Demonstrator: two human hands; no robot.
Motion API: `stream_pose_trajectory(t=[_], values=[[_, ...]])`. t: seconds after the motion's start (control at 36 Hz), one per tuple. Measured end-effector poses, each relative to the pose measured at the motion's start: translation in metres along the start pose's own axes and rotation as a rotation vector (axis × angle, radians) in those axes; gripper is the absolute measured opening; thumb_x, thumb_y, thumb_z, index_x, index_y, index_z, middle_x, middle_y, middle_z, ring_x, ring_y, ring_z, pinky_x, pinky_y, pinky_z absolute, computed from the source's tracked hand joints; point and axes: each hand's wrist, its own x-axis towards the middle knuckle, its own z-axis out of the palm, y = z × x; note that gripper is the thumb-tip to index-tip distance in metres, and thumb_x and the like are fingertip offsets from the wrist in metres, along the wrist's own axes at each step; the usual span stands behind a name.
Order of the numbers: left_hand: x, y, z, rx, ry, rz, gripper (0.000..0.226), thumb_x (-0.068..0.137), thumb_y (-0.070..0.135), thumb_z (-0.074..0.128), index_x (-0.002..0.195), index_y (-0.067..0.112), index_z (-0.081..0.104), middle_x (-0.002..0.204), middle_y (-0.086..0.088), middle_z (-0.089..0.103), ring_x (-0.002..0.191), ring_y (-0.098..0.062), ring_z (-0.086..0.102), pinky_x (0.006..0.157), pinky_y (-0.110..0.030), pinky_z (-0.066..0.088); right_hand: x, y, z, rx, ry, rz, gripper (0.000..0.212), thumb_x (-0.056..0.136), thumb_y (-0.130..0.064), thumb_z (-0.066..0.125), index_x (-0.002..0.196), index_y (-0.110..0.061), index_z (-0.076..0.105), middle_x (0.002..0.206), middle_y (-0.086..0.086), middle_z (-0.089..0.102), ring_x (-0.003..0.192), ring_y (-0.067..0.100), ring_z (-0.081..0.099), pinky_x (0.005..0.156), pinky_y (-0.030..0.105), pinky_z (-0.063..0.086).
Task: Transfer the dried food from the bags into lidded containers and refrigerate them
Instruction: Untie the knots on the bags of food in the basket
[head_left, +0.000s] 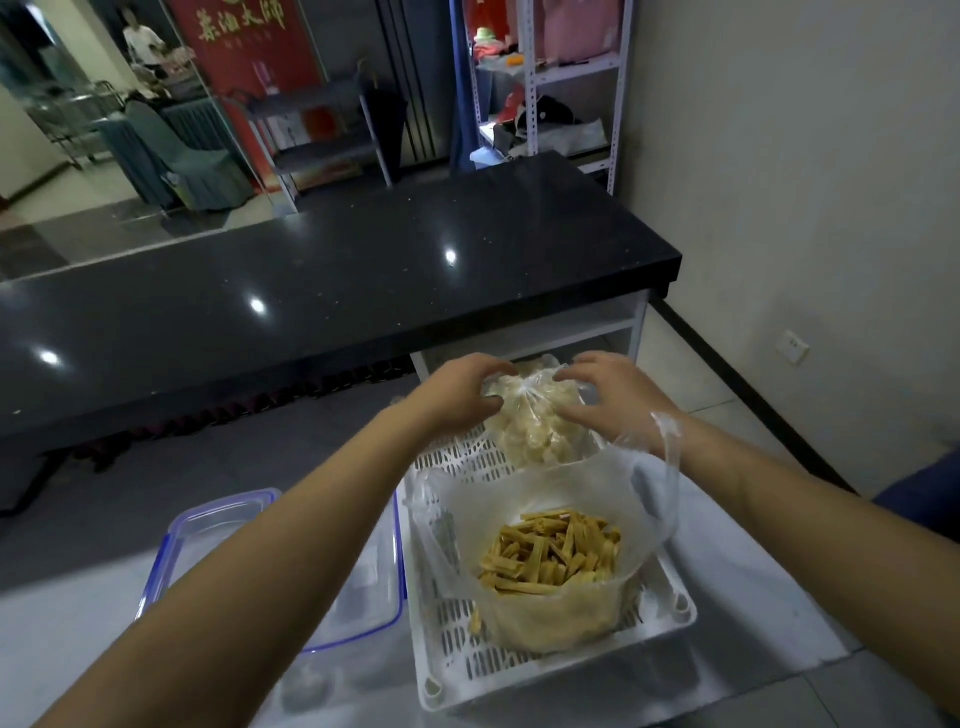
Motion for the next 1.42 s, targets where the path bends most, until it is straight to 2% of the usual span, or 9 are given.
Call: stream_pose_trajectory(t=[0.14,0.39,0.58,0.69,0.81,0.97,1.17,1.28,1.42], values=[[0.026,-0.001,0.011,0.095,-0.028,-0.034,0.049,0.095,0.012,0.063,0.142,0.024,0.054,0.146,-0.004,0.054,0.131,-0.023,0.053,0.106,-0.037,0.045,0.020,-0.001,0.016,-0.143,-0.019,0.010,0.048,0.087,-0.045,0.066,0.133,-0.034,0.060,0.153,0.003,0.040,0.144,0.027,0.025,0.112,0.050,0.027],[0.032,-0.002,0.027,0.207,0.078,0.003,0.032,0.096,0.024,0.064,0.128,0.026,0.065,0.128,0.001,0.068,0.110,-0.021,0.065,0.089,-0.040,0.056,0.025,0.009,0.046,-0.037,0.105,0.049,0.026,0.092,-0.030,0.063,0.116,-0.023,0.071,0.130,0.001,0.058,0.108,0.024,0.059,0.079,0.027,0.038],[0.021,-0.008,0.032,0.202,0.163,0.017,0.005,0.094,0.025,0.066,0.094,0.021,0.070,0.100,0.002,0.071,0.087,-0.020,0.067,0.076,-0.040,0.058,0.026,0.011,0.045,0.002,0.115,-0.022,0.013,0.094,-0.020,0.062,0.097,-0.017,0.074,0.125,-0.001,0.058,0.100,0.019,0.059,0.082,0.032,0.049],[0.011,-0.016,0.036,0.132,0.184,0.049,0.009,0.094,0.027,0.068,0.090,0.019,0.067,0.106,0.002,0.067,0.092,-0.019,0.063,0.079,-0.041,0.056,0.029,0.016,0.042,0.052,0.124,-0.062,0.009,0.093,-0.022,0.066,0.093,-0.017,0.074,0.123,-0.005,0.055,0.101,0.017,0.059,0.079,0.022,0.042],[0.000,-0.019,0.034,0.033,0.192,0.055,0.009,0.094,0.027,0.068,0.091,0.019,0.068,0.134,0.002,0.061,0.117,-0.019,0.059,0.093,-0.039,0.052,0.032,0.017,0.037,0.137,0.162,-0.060,0.005,0.093,-0.023,0.068,0.090,-0.023,0.072,0.115,-0.017,0.045,0.101,0.010,0.054,0.075,0.006,0.030],[-0.022,-0.019,0.021,-0.160,0.241,-0.018,0.008,0.094,0.025,0.069,0.087,0.023,0.067,0.138,0.004,0.055,0.123,-0.013,0.053,0.096,-0.025,0.038,0.034,0.015,0.036,0.212,0.211,-0.078,0.006,0.093,-0.022,0.068,0.093,-0.021,0.074,0.117,-0.017,0.044,0.101,0.007,0.050,0.077,0.008,0.034],[-0.040,-0.025,0.014,-0.282,0.301,-0.117,0.009,0.092,0.021,0.072,0.085,0.021,0.067,0.128,0.006,0.057,0.118,-0.015,0.057,0.100,-0.036,0.051,0.035,0.019,0.038,0.242,0.278,-0.016,0.009,0.091,-0.016,0.070,0.095,-0.010,0.077,0.110,-0.009,0.049,0.093,0.009,0.055,0.078,0.011,0.040],[-0.043,-0.029,0.014,-0.267,0.256,-0.167,0.013,0.090,0.027,0.074,0.080,0.028,0.065,0.117,0.007,0.060,0.115,-0.017,0.058,0.101,-0.040,0.050,0.035,0.016,0.028,0.274,0.207,0.032,0.004,0.090,-0.018,0.071,0.094,-0.019,0.073,0.108,-0.006,0.053,0.092,0.012,0.061,0.076,0.018,0.045],[-0.040,-0.021,0.014,-0.363,0.283,-0.128,0.020,0.092,0.029,0.071,0.111,0.030,0.066,0.119,0.008,0.065,0.112,-0.010,0.060,0.102,-0.042,0.051,0.033,0.001,0.012,0.295,0.123,-0.068,0.023,0.089,-0.025,0.071,0.112,-0.027,0.068,0.115,-0.010,0.056,0.104,0.008,0.054,0.080,0.018,0.040]])
